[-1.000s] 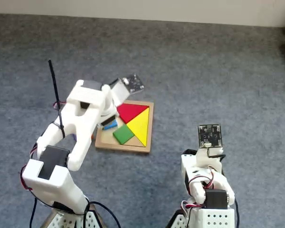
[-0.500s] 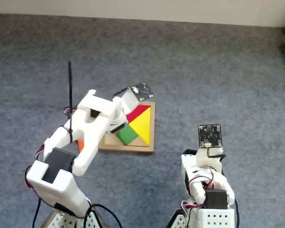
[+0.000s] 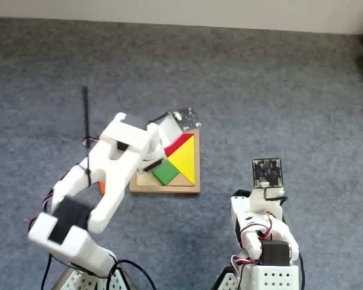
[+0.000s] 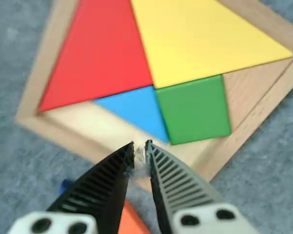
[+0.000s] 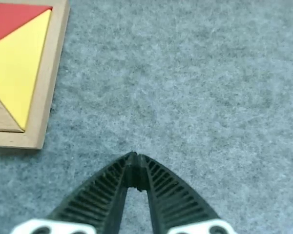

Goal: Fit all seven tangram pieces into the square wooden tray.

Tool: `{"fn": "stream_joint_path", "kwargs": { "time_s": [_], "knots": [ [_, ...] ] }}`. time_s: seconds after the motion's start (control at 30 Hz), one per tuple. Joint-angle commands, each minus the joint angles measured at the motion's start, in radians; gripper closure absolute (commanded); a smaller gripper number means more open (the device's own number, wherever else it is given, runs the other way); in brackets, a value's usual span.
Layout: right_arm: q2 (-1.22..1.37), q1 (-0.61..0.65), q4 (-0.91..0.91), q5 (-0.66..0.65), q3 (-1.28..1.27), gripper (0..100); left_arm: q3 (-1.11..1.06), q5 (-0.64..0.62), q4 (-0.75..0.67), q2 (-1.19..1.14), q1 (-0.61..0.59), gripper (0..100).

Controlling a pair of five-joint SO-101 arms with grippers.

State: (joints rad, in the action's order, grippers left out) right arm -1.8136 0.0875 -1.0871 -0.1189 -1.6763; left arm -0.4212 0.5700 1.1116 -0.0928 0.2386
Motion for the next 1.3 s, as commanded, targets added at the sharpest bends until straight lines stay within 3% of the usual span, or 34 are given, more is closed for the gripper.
{"fn": "stream_joint_path", "kwargs": {
  "time_s": [0.0,0.37,0.5,0.6,0.77,1.1,1.27],
  "knots": [
    [-0.008,-0.010,0.001,-0.002,-0.148,98.9,0.016,-0.009,0.063,0.133,-0.053,94],
    [-0.008,-0.010,0.001,-0.002,-0.148,98.9,-0.022,-0.003,0.078,0.171,-0.278,93],
    [-0.008,-0.010,0.001,-0.002,-0.148,98.9,-0.116,-0.006,0.074,0.171,-0.312,81],
    [-0.008,-0.010,0.001,-0.002,-0.148,98.9,-0.185,-0.009,-0.002,0.171,-0.346,75],
    [-0.008,-0.010,0.001,-0.002,-0.148,98.9,-0.266,-0.009,-0.143,0.171,-0.400,75],
    [-0.008,-0.010,0.001,-0.002,-0.148,98.9,-0.206,-0.008,-0.198,0.051,-0.392,75],
    [-0.008,-0.010,0.001,-0.002,-0.148,98.9,-0.107,-0.003,-0.084,-0.042,-0.374,79]
  ]
}}
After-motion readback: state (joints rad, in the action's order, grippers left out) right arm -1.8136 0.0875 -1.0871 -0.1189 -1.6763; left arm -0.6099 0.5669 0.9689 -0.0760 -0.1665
